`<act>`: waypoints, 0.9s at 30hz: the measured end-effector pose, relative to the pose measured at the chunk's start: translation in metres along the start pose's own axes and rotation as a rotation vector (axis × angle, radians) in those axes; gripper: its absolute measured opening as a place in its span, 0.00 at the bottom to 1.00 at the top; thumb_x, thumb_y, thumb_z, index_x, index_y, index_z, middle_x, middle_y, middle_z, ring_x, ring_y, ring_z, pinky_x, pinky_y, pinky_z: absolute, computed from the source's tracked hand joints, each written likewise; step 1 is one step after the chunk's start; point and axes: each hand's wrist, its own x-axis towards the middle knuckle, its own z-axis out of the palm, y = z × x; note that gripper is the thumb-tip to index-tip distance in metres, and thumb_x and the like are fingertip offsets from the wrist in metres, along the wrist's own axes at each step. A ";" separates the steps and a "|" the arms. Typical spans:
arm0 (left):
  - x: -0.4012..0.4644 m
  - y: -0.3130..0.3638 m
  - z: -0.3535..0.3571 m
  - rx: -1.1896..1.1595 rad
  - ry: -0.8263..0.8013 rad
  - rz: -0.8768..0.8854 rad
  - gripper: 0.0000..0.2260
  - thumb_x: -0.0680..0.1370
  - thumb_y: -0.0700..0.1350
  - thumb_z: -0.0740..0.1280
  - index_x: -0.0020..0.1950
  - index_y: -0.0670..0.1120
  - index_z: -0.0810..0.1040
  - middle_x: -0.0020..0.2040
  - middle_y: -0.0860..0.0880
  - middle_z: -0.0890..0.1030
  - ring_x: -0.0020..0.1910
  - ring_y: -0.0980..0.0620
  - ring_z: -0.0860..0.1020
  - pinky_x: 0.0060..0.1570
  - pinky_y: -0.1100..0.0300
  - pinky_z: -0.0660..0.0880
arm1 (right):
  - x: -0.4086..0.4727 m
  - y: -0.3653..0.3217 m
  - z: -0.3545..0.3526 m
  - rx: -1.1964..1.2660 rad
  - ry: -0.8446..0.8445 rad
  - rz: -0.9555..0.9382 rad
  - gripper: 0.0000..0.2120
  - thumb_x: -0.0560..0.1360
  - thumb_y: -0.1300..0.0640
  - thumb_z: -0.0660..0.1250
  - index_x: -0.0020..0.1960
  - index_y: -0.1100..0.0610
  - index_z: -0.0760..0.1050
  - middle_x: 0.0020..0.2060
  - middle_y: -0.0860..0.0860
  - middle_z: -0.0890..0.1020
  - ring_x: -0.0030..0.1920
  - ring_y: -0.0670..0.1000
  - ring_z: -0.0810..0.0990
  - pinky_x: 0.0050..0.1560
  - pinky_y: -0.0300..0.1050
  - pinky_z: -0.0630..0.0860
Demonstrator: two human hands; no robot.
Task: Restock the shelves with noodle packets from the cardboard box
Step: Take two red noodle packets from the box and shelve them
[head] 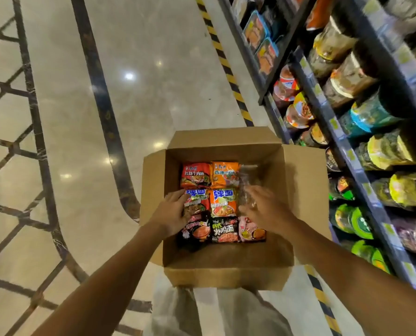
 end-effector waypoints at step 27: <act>0.389 -0.144 0.229 -0.684 0.217 -0.693 0.36 0.71 0.54 0.76 0.71 0.42 0.63 0.69 0.41 0.73 0.67 0.39 0.73 0.65 0.46 0.72 | 0.301 0.123 0.262 0.139 -0.006 -0.038 0.34 0.78 0.39 0.63 0.79 0.45 0.56 0.77 0.46 0.63 0.77 0.52 0.61 0.73 0.50 0.63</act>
